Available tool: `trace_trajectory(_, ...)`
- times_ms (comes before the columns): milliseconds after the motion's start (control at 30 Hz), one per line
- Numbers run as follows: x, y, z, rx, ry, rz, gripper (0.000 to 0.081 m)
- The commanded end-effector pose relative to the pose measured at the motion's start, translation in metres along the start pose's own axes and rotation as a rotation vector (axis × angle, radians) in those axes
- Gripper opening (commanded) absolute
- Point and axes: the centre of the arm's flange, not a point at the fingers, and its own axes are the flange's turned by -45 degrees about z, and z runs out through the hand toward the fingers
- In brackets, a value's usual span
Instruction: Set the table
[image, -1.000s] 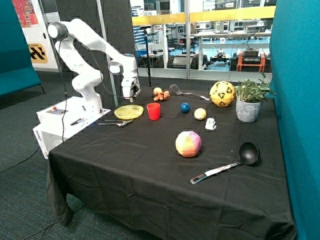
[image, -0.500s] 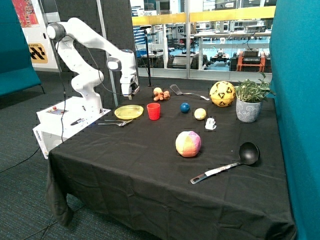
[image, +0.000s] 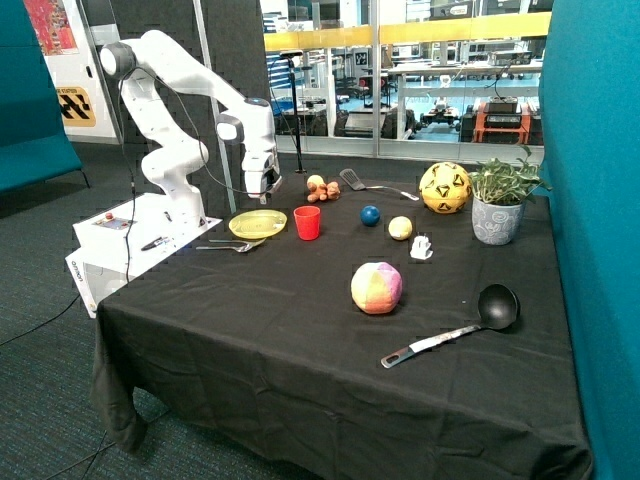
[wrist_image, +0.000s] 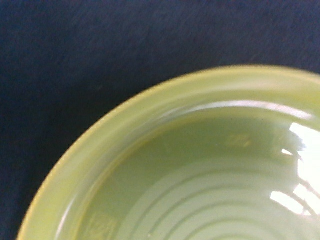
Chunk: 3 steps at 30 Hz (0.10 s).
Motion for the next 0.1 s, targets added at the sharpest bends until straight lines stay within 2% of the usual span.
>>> trace_trajectory(0, 0.0296, 0.0195, -0.0034, 0.0006, 0.0023, -0.026, 0.0319)
trace_trajectory(67, 0.0382, 0.0187, -0.0038, 0.0006, 0.0023, -0.045, 0.0318)
